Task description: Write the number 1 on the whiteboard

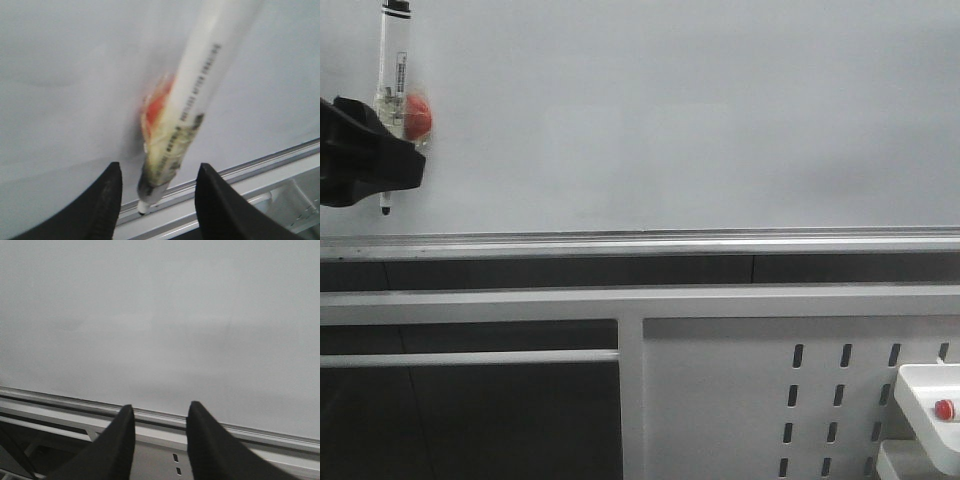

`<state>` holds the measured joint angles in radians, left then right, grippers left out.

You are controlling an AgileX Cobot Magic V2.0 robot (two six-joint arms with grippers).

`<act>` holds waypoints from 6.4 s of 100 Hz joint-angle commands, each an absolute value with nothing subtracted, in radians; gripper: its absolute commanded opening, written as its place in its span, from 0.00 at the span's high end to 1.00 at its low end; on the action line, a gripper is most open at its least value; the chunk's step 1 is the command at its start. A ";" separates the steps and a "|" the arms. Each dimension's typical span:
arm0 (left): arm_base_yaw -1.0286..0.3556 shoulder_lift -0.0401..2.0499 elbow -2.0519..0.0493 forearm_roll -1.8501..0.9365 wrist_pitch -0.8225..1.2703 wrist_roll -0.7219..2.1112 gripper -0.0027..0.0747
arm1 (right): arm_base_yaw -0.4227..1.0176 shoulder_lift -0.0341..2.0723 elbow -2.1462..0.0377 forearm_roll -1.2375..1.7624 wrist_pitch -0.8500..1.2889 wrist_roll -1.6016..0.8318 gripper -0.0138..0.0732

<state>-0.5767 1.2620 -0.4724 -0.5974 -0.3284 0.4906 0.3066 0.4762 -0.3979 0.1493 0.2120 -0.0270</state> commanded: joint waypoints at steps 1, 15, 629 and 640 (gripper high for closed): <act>-0.601 1.255 -0.503 -0.570 -0.428 0.489 0.57 | 0.309 0.489 -0.434 0.138 0.130 -0.036 0.58; -0.601 1.281 -0.503 -0.579 -0.496 0.489 0.57 | 0.309 0.489 -0.434 0.138 0.130 -0.036 0.58; -0.320 0.145 -0.439 -0.439 0.341 0.358 0.91 | 0.700 0.955 -0.562 -0.096 -0.488 -0.428 0.90; -0.320 0.145 -0.439 -0.437 0.341 0.358 0.91 | 0.684 0.955 -0.562 -0.089 -0.488 -0.444 0.90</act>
<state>-0.3230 0.1328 -0.4134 -0.4169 0.4120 0.3679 0.6998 0.9617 -0.5286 -0.1000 -0.3960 -0.4233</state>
